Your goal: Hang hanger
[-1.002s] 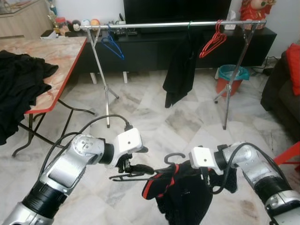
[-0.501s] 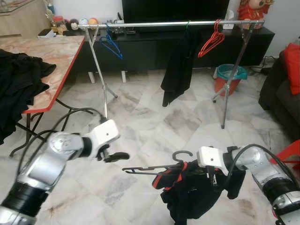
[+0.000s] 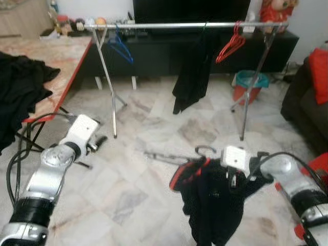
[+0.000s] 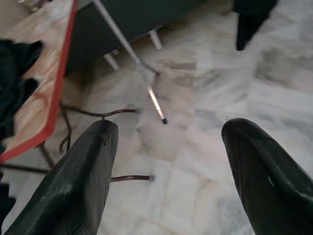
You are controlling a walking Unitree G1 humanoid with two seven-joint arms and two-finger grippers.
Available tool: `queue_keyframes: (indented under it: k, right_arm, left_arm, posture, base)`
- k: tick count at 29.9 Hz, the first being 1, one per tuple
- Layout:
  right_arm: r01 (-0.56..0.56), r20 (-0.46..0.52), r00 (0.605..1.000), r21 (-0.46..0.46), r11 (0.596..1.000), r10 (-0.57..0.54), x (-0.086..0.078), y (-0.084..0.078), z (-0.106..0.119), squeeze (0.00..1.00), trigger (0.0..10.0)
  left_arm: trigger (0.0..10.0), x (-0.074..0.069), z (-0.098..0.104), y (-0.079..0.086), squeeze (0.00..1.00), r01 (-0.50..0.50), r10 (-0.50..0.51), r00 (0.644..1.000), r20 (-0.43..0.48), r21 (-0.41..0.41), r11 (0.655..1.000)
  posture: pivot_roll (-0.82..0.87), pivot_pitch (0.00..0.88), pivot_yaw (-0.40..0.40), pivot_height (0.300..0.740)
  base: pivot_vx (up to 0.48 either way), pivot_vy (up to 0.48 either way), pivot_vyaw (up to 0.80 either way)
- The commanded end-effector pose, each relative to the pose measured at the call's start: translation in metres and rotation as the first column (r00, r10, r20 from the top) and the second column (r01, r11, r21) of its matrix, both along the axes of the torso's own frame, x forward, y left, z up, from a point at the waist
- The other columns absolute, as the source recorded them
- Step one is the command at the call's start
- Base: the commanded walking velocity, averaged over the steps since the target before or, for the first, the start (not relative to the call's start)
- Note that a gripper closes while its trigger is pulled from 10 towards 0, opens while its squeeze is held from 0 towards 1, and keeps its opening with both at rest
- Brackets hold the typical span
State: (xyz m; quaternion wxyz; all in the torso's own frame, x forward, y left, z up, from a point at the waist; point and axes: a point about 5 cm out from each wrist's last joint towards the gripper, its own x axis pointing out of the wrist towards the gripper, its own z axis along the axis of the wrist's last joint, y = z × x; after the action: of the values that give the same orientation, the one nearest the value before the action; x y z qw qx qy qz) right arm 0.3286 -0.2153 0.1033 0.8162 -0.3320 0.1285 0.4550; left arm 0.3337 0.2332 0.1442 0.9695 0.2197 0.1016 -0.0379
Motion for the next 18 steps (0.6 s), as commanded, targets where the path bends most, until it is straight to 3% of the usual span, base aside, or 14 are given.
queue_keyframes:
  k: [1,6,7,14,15,16,18]
  right_arm:
    - [0.031,0.074,0.997,0.062,0.998,-0.035,0.009,0.003,0.016,0.0,0.0]
    - [0.002,0.077,0.997,0.143,0.99,-0.014,0.01,0.013,0.019,0.0,0.0]
    - [-0.022,0.088,0.996,0.149,0.989,0.009,0.01,0.018,0.021,0.0,0.0]
    - [-0.053,0.088,0.995,0.068,0.996,0.047,0.012,0.012,0.028,0.0,0.0]
    - [-0.079,0.096,0.993,0.065,0.995,0.072,0.014,0.009,0.039,0.0,3.0]
    - [-0.099,0.098,0.991,0.062,0.993,0.093,0.016,0.008,0.047,0.0,10.0]
    - [-0.116,0.091,0.99,0.059,0.992,0.11,0.017,0.007,0.05,0.0,10.0]
  left_arm:
    - [10.0,-0.001,-0.004,0.007,0.0,-0.059,0.059,0.998,0.002,-0.001,0.998]
    - [10.0,-0.001,-0.019,0.001,0.0,-0.068,0.067,0.997,-0.044,-0.01,0.998]
    - [10.0,-0.001,-0.029,-0.008,0.0,-0.01,0.009,0.998,-0.067,-0.017,1.0]
    - [10.0,-0.003,-0.038,-0.024,0.0,0.082,-0.093,0.99,-0.101,-0.109,0.991]
    - [10.0,-0.006,-0.041,-0.032,0.0,0.15,-0.166,0.98,-0.105,-0.144,0.978]
    - [10.0,-0.008,-0.043,-0.036,0.0,0.198,-0.219,0.97,-0.11,-0.17,0.965]
    - [10.0,-0.01,-0.044,-0.038,0.0,0.226,-0.25,0.961,-0.119,-0.185,0.956]
  posture:
    - [0.11,0.0,0.0,0.74]
    - [0.11,0.0,0.001,0.74]
    - [0.1,0.0,0.001,0.74]
    - [0.09,0.0,0.001,0.74]
    - [0.09,0.0,0.002,0.74]
    - [0.09,0.0,0.002,0.74]
    - [0.09,0.0,0.0,0.74]
  base:
    - [0.0,0.0,0.0]
    - [0.0,0.0,0.0]
    - [0.0,0.0,0.0]
    - [0.0,0.0,0.0]
    - [0.0,0.0,0.0]
    - [0.0,0.0,0.0]
    - [0.0,0.0,0.0]
